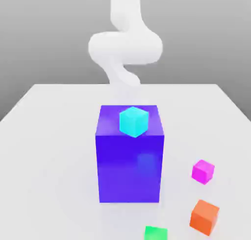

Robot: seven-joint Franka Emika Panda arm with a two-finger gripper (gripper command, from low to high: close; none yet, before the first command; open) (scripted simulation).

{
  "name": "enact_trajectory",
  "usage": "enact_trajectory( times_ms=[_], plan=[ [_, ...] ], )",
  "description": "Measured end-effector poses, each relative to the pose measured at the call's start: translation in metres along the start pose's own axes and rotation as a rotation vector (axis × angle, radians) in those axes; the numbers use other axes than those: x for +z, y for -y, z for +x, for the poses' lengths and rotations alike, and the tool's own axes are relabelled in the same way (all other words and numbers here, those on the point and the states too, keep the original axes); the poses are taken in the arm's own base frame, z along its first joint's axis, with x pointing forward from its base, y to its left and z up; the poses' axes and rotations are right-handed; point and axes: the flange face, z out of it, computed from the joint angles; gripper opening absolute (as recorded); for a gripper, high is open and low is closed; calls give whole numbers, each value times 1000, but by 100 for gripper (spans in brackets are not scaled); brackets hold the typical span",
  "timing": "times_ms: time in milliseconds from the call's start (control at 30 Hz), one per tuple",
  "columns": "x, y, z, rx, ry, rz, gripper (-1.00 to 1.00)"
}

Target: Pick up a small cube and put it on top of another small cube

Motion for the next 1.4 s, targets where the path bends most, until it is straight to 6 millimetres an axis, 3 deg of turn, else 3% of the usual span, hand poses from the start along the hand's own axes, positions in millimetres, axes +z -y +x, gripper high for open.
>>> enact_trajectory(
  times_ms=[167, 367, 500, 600, 667, 1067, 1100, 1400],
  plan=[
    [120, 18, -85, -165, 142, -103, 0],
    [226, -2, -212, -366, 332, -196, 0],
    [269, -37, -307, -503, 478, -240, 0],
    [281, -69, -381, -616, 593, -254, 0],
    [284, -92, -417, -669, 660, -263, 0],
    [334, -130, -457, -671, 687, -271, 0],
    [336, -132, -458, -672, 686, -272, -100],
    [329, -125, -454, -669, 686, -267, -100]
  ],
)
